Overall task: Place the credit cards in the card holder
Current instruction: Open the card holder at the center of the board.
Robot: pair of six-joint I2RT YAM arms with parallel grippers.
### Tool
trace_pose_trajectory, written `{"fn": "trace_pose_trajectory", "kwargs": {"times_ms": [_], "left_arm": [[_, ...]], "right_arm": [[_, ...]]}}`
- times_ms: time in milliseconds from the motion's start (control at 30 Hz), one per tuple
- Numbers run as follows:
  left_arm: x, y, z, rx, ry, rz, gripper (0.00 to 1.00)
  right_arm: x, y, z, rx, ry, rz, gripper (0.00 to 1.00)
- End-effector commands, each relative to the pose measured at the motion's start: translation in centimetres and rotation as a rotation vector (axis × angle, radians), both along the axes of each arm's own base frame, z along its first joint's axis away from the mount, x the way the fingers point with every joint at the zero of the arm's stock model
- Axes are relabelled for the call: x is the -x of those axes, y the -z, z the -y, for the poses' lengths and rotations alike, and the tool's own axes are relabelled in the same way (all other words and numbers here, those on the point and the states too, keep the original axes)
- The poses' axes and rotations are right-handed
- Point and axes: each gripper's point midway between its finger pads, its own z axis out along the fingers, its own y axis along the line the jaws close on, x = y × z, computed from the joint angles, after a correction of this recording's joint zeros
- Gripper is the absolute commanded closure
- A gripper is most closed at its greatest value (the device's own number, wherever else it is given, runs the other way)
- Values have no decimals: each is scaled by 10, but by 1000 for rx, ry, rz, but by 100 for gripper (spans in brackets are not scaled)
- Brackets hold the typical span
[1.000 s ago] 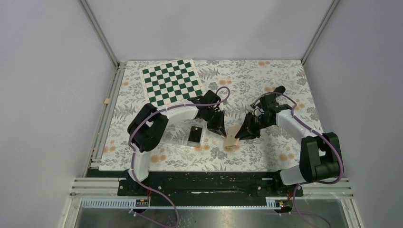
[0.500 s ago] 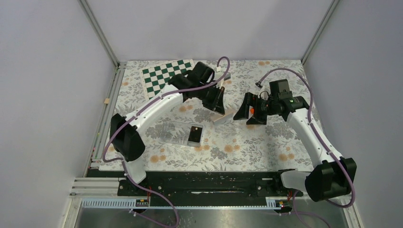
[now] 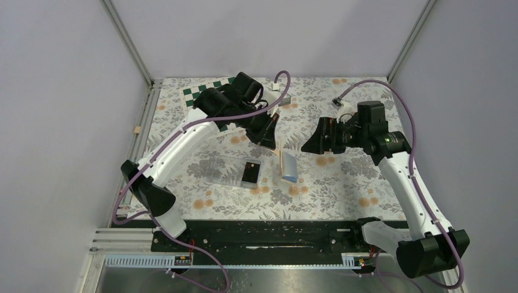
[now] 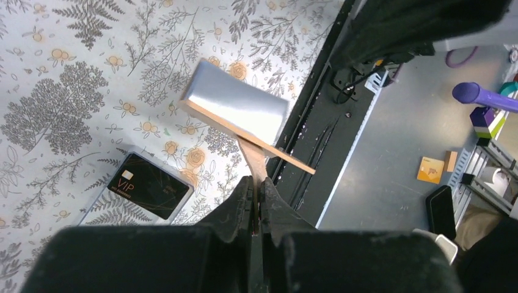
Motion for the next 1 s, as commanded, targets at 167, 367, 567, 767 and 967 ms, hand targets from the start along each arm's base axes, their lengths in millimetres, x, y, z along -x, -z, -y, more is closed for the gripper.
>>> {"fn": "trace_pose_trajectory", "kwargs": {"times_ms": [167,367,567,767,967], "left_arm": [[27,-48,-12,97,104,75,100],[5,-51,-15,72,-54,135,100],[10,-64,-20,159,24,303,100],[40,-62,-24,243,226,379,100],[63,-64,-26,314,369,409,100]], "right_arm": [[1,-56,-21,-187,-86,226,1],[-5,-61,-31,-225,-86,221,1],[-13,-67,-40,-207,-109,274,1],[-20,-80,-47,-211,-160,351,1],[-7,-96,-64,-270,-295,492,1]]}}
